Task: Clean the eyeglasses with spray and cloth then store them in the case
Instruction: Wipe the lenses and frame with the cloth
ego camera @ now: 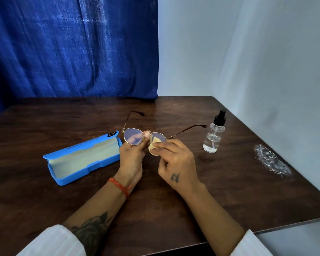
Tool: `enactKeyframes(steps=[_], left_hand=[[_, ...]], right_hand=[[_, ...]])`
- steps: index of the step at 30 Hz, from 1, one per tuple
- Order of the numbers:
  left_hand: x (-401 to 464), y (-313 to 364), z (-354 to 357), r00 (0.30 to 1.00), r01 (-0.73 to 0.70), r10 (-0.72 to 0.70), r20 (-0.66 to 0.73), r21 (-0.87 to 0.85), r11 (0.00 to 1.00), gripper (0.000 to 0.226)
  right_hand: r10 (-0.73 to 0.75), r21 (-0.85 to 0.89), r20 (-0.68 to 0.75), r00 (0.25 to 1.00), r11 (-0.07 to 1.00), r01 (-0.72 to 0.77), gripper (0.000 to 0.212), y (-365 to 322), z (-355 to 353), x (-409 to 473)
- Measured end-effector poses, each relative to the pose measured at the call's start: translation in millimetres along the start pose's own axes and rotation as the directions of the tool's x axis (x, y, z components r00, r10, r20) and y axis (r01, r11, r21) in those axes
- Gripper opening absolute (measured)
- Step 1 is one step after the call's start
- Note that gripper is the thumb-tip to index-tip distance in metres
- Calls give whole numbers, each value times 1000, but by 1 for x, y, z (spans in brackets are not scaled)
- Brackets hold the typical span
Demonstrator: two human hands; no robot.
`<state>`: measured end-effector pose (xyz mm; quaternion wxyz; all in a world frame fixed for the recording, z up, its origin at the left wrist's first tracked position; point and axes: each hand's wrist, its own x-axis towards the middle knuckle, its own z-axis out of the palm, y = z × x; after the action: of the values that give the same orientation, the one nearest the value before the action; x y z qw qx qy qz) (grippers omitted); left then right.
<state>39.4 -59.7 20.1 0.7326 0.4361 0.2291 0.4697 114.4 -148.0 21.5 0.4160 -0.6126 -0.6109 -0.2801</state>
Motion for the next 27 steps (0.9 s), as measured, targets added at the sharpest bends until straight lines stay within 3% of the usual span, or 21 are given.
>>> enactKeyframes(steps=[5, 12, 20, 27], left_hand=[[1, 1, 0, 999, -40, 40, -15, 28, 999, 13], [-5, 0, 2, 993, -92, 84, 79, 101, 991, 11], [-4, -2, 2, 995, -87, 81, 55, 116, 989, 11], [-2, -3, 1, 995, -88, 81, 59, 127, 988, 13]], right_hand=[[146, -26, -68, 987, 989, -148, 33, 8, -3, 1], [109, -52, -20, 994, 993, -110, 31, -1, 4, 2], [195, -126, 18, 981, 973, -191, 26, 0, 0, 2], [204, -16, -54, 977, 979, -205, 27, -4, 2, 4]])
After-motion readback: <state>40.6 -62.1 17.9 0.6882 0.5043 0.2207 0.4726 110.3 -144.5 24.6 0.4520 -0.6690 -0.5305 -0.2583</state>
